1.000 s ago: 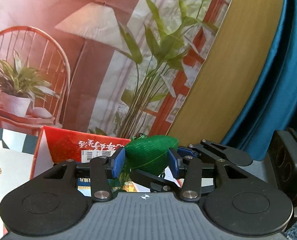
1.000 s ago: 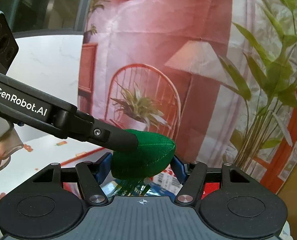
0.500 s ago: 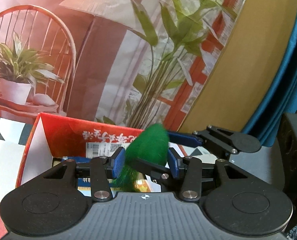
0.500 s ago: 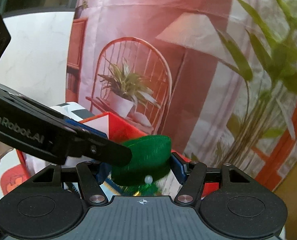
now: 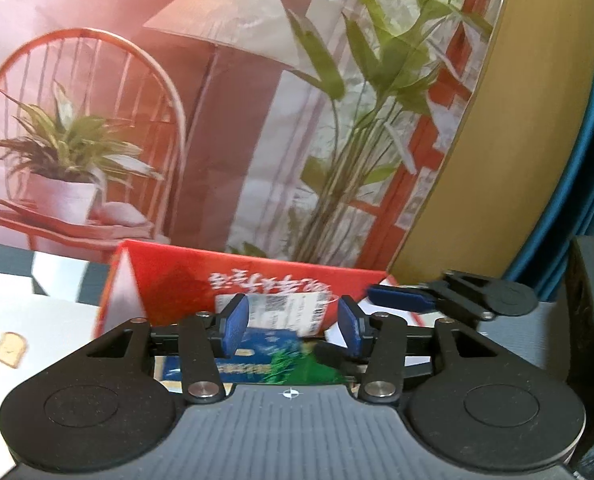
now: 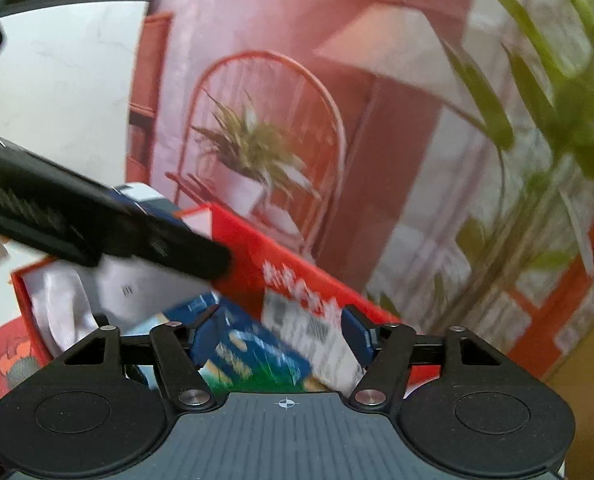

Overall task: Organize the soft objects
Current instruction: 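Lower the yarn ball into the box and open both grippers, then move both grippers back down to the black cloth by the box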

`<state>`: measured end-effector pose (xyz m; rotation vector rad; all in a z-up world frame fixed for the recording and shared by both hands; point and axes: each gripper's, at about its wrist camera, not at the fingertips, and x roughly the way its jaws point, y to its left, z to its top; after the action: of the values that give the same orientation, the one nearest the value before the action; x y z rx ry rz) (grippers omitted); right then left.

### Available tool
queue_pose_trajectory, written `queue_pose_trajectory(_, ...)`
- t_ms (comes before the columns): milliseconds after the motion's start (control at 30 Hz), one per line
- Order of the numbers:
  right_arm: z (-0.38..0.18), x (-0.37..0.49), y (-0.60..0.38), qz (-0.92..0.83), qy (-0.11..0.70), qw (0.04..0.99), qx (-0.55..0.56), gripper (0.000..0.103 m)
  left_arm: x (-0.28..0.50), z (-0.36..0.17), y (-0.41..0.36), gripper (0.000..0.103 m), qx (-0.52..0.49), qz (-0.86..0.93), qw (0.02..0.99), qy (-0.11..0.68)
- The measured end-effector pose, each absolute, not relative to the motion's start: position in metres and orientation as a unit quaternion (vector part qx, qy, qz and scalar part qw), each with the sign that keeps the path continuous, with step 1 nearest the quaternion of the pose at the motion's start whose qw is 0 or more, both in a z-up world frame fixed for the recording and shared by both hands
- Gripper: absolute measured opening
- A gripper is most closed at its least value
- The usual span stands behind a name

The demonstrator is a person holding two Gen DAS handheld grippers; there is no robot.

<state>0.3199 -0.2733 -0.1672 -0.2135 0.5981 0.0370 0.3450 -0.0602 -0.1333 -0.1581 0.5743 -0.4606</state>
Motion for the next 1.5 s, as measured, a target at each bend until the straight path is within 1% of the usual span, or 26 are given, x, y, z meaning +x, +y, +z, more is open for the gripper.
queue_pose_trajectory(33,-0.170,0.316,-0.275,0.011,0.297,0.950,-0.098,0.067,0.342,-0.133,-0.059,0.058,-0.069,-0.219,0.932,0.279)
queue_pose_trajectory(67,-0.172,0.311,-0.277,0.004,0.297,0.950,-0.092,0.074,0.339,-0.133,-0.057,0.060,-0.060,-0.213,0.935,0.277)
queue_pose_trajectory(100,-0.173,0.306,-0.278,-0.001,0.295,0.951,-0.088,0.081,0.336,-0.133,-0.055,0.067,-0.052,-0.207,0.937,0.275)
queue_pose_trajectory(133,-0.173,0.301,-0.279,-0.006,0.290,0.953,-0.085,0.085,0.332,-0.132,-0.053,0.074,-0.044,-0.202,0.940,0.273)
queue_pose_trajectory(167,-0.172,0.297,-0.279,-0.011,0.286,0.955,-0.082,0.092,0.328,-0.131,-0.051,0.078,-0.038,-0.197,0.942,0.270)
queue_pose_trajectory(200,-0.171,0.292,-0.280,-0.016,0.283,0.956,-0.074,0.098,0.324,-0.130,-0.048,0.085,-0.034,-0.193,0.943,0.267)
queue_pose_trajectory(233,-0.171,0.287,-0.280,-0.019,0.281,0.957,-0.065,0.101,0.320,-0.129,-0.045,0.092,-0.031,-0.189,0.945,0.264)
queue_pose_trajectory(300,-0.169,0.279,-0.280,-0.025,0.276,0.959,-0.055,0.102,0.311,-0.127,-0.040,0.098,-0.027,-0.181,0.948,0.260)
queue_pose_trajectory(333,-0.168,0.275,-0.280,-0.028,0.275,0.960,-0.051,0.102,0.307,-0.126,-0.038,0.099,-0.024,-0.178,0.949,0.260)
queue_pose_trajectory(467,-0.165,0.261,-0.277,-0.040,0.274,0.960,-0.037,0.102,0.293,-0.124,-0.031,0.103,-0.011,-0.166,0.950,0.264)
queue_pose_trajectory(700,-0.163,0.232,-0.269,-0.059,0.268,0.962,0.002,0.103,0.261,-0.124,-0.018,0.103,-0.002,-0.155,0.952,0.264)
queue_pose_trajectory(1100,-0.169,0.176,-0.248,-0.077,0.229,0.970,0.036,0.103,0.204,-0.137,0.002,0.103,0.005,-0.143,0.951,0.275)
queue_pose_trajectory(1267,-0.181,0.152,-0.239,-0.077,0.221,0.972,0.040,0.103,0.184,-0.152,0.005,0.103,0.006,-0.142,0.948,0.285)
queue_pose_trajectory(1500,-0.218,0.128,-0.224,-0.076,0.245,0.965,0.060,0.103,0.164,-0.186,0.005,0.103,-0.002,-0.149,0.936,0.319)
